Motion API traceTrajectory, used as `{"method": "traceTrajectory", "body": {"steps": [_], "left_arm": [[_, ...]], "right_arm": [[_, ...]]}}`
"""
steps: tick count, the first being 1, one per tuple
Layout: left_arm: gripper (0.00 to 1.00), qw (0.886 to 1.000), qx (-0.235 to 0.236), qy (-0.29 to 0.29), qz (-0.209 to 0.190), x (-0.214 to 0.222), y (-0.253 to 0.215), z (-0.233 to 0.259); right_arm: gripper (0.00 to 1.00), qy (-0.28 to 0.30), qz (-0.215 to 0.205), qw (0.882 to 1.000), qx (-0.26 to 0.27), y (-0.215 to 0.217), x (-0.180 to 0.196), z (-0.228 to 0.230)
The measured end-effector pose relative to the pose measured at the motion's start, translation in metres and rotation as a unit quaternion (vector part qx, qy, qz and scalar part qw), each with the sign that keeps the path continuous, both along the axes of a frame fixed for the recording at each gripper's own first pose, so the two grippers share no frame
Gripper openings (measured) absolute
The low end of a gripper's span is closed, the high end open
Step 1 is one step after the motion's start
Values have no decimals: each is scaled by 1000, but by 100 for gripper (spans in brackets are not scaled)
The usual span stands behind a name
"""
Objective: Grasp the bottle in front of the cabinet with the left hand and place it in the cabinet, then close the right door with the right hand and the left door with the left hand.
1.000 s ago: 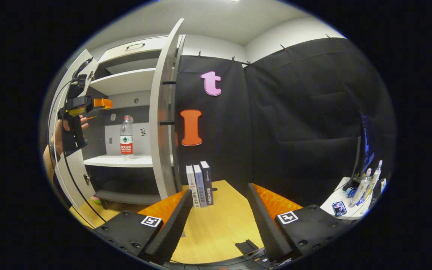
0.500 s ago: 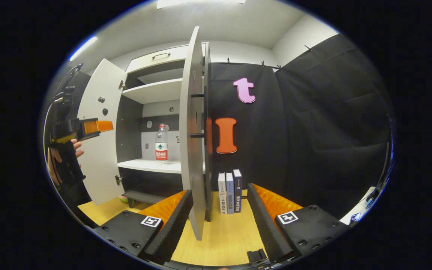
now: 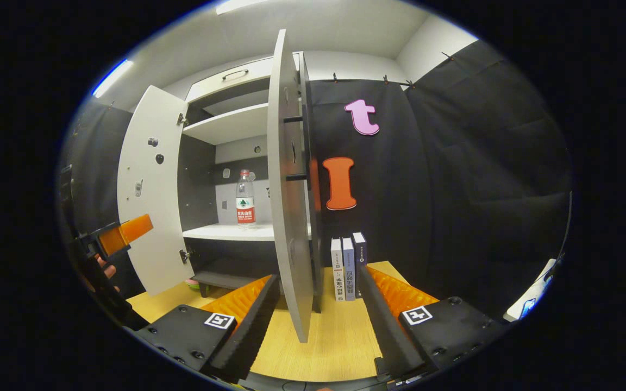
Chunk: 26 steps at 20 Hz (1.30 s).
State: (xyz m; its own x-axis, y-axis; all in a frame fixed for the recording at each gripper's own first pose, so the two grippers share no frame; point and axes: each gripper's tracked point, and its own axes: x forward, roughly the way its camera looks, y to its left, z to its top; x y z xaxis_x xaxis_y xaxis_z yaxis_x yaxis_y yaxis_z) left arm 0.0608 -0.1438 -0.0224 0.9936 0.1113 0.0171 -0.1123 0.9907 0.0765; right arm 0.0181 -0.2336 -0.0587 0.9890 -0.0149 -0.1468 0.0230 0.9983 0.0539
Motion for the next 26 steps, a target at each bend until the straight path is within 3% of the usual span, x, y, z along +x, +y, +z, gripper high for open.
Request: {"method": "traceTrajectory", "body": {"steps": [4, 12, 17, 20, 21, 26], "left_arm": [[94, 1000, 2, 1, -31, 9, -2, 0], [94, 998, -16, 29, -47, 10, 20, -18], [94, 999, -20, 25, -29, 13, 51, -17], [94, 1000, -16, 18, -16, 13, 67, -15], [94, 1000, -19, 17, -15, 15, 70, -17], [94, 999, -47, 20, -16, 22, 76, -24]], "right_arm": [[96, -13, -16, 1000, 11, -20, 20, 25], [98, -65, -68, 995, -10, -64, 77, 113], [98, -77, -67, 994, -31, -54, 108, 136], [97, -88, -81, 992, -49, -53, 109, 143], [88, -89, -81, 991, -50, -50, 107, 141], [87, -90, -76, 991, -59, -32, 107, 141]]}}
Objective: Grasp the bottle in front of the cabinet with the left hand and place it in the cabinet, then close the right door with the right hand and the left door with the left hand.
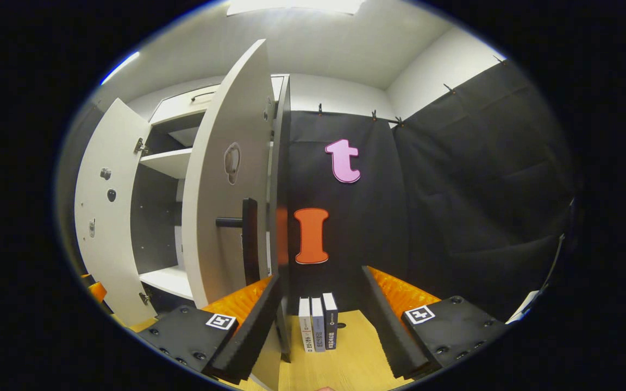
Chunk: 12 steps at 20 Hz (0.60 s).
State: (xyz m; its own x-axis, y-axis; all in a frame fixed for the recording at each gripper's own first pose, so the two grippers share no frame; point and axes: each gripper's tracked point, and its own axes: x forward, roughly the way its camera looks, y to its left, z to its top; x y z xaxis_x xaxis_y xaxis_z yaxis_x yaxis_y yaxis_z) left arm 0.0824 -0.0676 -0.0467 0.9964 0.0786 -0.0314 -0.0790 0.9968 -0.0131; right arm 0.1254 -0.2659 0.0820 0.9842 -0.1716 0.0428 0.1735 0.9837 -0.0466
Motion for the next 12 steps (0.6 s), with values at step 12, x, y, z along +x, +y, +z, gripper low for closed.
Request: {"method": "traceTrajectory", "body": {"steps": [12], "left_arm": [[94, 1000, 3, 2, 1, 0, 31, -3]], "right_arm": [[87, 0, 86, 996, 0, 112, 22, -7]]}}
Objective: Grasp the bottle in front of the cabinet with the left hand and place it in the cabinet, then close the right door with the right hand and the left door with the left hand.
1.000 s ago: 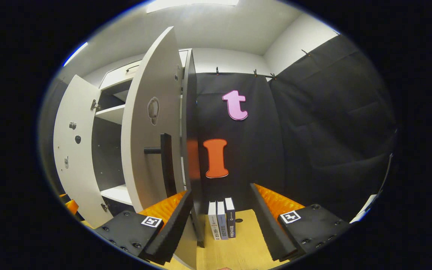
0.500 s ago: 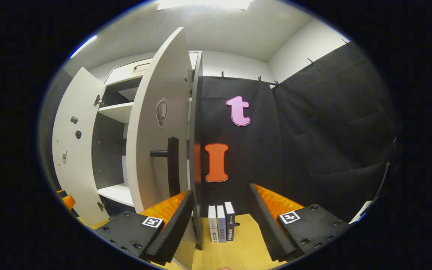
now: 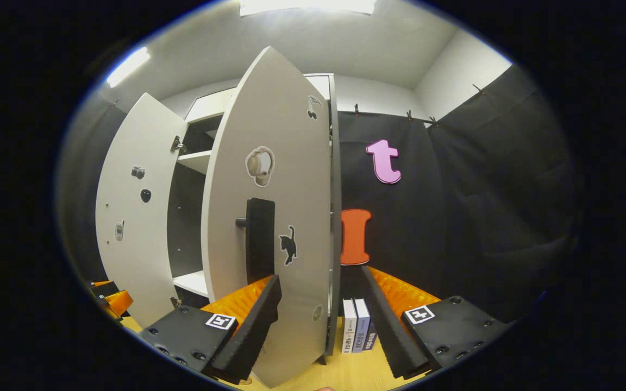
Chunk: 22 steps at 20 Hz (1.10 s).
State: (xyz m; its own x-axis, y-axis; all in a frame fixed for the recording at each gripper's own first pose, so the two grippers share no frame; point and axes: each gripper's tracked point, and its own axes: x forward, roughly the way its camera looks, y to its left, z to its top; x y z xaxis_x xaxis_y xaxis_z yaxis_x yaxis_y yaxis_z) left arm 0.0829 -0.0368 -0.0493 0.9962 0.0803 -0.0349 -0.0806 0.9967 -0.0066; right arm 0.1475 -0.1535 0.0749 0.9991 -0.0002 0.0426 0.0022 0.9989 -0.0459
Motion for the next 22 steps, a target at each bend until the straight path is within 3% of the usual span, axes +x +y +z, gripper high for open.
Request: {"method": "traceTrajectory", "body": {"steps": [2, 3, 13, 16, 22], "left_arm": [[94, 1000, 0, 3, 5, -2, 8, -2], [94, 1000, 0, 4, 8, -4, 12, -2], [94, 998, 3, 1, 63, -22, 51, 2], [94, 995, 1, -5, 95, -32, 72, 8], [94, 984, 26, -32, 173, -57, 132, 39]], "right_arm": [[87, -1, 5, 1000, 3, 12, 8, -2], [97, 0, 12, 1000, 6, 17, 12, -3], [97, 26, 79, 996, 20, 78, 42, -24], [97, 33, 97, 994, 24, 99, 55, -30], [97, 26, 85, 996, 11, 112, 79, -35]]}}
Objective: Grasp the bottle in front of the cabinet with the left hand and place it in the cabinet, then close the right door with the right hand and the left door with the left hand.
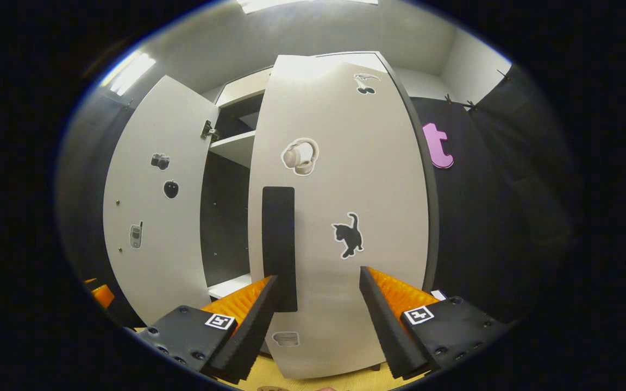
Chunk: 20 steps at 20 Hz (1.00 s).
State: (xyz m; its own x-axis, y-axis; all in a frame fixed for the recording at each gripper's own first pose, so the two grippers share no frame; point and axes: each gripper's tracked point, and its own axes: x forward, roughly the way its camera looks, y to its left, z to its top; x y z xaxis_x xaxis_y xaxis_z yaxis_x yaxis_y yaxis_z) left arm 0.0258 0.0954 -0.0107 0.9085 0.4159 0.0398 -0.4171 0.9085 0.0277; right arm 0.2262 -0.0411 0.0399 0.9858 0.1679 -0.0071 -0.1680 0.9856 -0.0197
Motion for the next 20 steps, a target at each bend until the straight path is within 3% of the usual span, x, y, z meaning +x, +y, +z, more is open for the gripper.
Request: {"method": "traceTrajectory", "body": {"steps": [4, 7, 11, 14, 20], "left_arm": [[94, 998, 12, -12, 55, -10, 51, 23], [94, 997, 14, -17, 70, 3, 79, 39], [94, 998, 25, -18, 61, 40, 94, 57], [94, 998, 29, -20, 48, 65, 102, 64], [94, 998, 52, -23, 28, 91, 96, 72]], "right_arm": [[97, -3, -5, 1000, -7, 5, 13, -6], [97, 3, -6, 1000, 4, 5, 16, -7], [97, 5, -19, 1000, 6, -2, 6, -10], [97, 8, -18, 1000, 15, -9, -23, -22], [100, 23, -51, 998, -22, -41, -68, -51]]}}
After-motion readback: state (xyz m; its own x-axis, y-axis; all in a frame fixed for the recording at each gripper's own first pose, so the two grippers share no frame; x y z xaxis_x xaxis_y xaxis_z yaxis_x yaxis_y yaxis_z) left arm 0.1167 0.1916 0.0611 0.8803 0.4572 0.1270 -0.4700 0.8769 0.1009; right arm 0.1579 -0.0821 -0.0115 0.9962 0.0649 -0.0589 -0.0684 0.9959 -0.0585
